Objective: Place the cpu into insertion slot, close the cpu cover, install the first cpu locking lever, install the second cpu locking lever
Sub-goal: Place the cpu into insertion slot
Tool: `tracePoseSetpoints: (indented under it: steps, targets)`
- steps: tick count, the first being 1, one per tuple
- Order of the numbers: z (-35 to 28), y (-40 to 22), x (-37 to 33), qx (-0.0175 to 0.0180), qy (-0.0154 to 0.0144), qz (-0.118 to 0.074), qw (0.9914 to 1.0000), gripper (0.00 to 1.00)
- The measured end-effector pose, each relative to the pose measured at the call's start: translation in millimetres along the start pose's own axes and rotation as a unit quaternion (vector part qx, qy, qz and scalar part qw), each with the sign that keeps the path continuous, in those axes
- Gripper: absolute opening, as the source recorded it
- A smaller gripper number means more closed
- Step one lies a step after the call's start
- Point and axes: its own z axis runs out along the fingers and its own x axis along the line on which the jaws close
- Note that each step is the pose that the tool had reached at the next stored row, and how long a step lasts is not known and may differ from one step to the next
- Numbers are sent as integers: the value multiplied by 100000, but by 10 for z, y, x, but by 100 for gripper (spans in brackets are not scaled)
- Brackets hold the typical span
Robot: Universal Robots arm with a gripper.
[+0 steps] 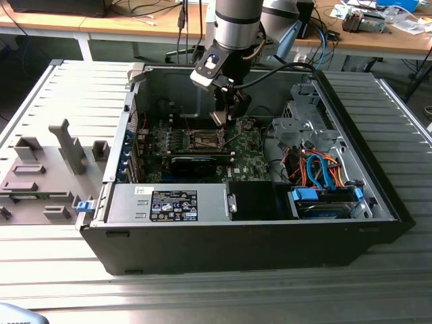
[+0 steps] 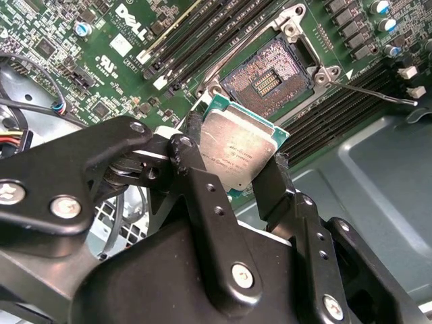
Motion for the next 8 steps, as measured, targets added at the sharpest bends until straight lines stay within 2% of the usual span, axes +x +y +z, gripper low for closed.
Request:
tracePoseSetpoints:
  steps: [8]
  targets:
    - [9, 0, 0, -6, -3, 492, 99999, 55]
